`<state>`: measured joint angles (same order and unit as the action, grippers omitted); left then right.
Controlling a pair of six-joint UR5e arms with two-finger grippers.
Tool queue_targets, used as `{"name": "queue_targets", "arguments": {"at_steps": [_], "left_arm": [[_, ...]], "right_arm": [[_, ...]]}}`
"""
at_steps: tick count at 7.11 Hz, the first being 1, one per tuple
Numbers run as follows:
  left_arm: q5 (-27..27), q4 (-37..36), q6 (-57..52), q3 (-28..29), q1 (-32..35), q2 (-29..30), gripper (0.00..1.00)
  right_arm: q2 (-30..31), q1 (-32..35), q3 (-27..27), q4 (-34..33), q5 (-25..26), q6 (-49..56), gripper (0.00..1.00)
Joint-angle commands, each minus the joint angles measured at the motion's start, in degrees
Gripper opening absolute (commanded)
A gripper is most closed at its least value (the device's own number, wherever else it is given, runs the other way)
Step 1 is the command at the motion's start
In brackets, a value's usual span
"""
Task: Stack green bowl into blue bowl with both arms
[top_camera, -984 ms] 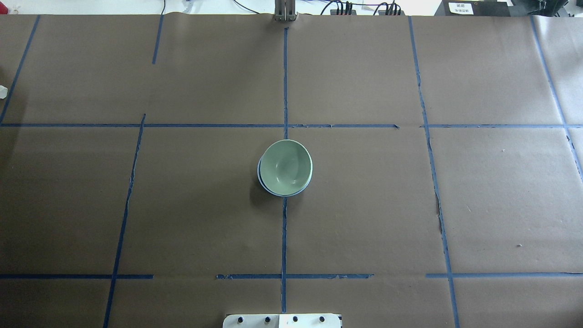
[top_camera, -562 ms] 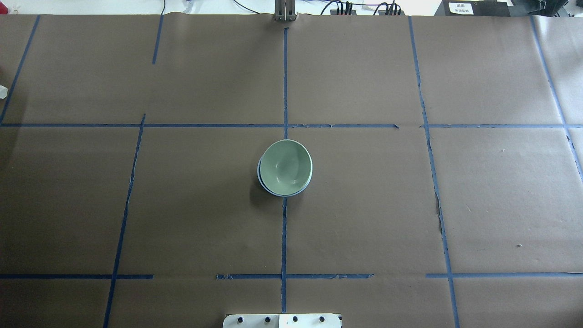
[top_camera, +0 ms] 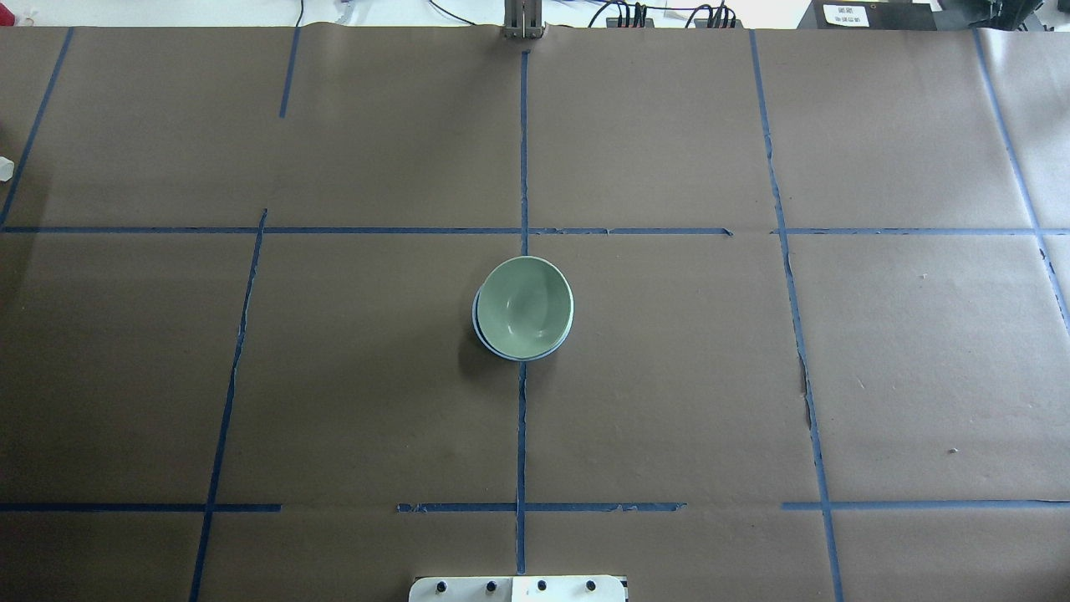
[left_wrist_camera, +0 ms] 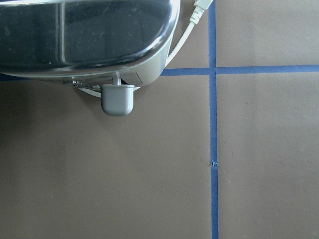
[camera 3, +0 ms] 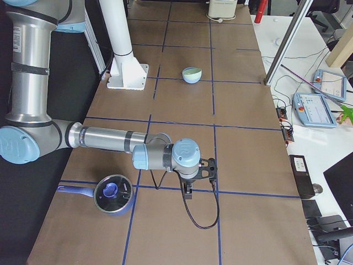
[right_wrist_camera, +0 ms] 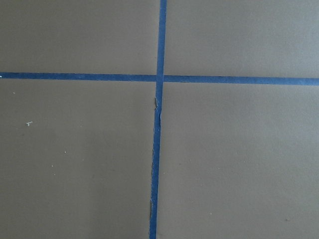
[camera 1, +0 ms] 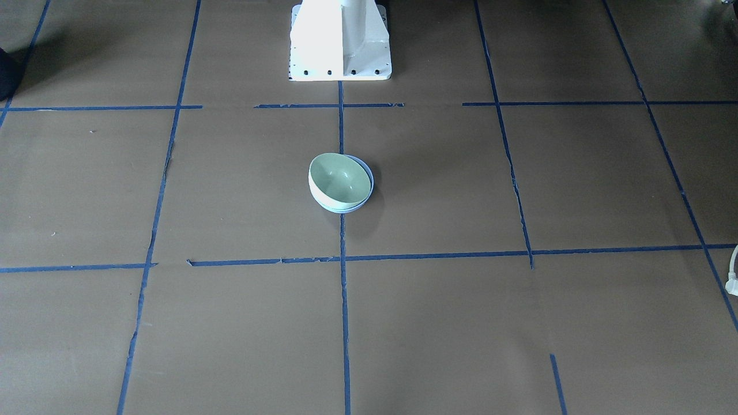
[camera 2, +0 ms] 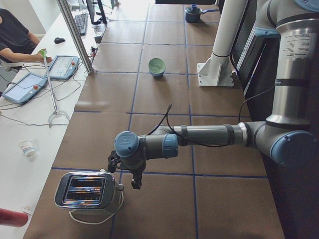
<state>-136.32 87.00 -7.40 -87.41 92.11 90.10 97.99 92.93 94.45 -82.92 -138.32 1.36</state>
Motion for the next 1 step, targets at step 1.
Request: {"name": "queue_targets", "arguments": {"at_steps": [1], "left_arm": [[0.0,0.01,0.02,0.05,0.0,0.25,1.0]], "right_arm": [[-0.08,0.06,0.03,0.13,-0.02,-0.13,1.0]]}}
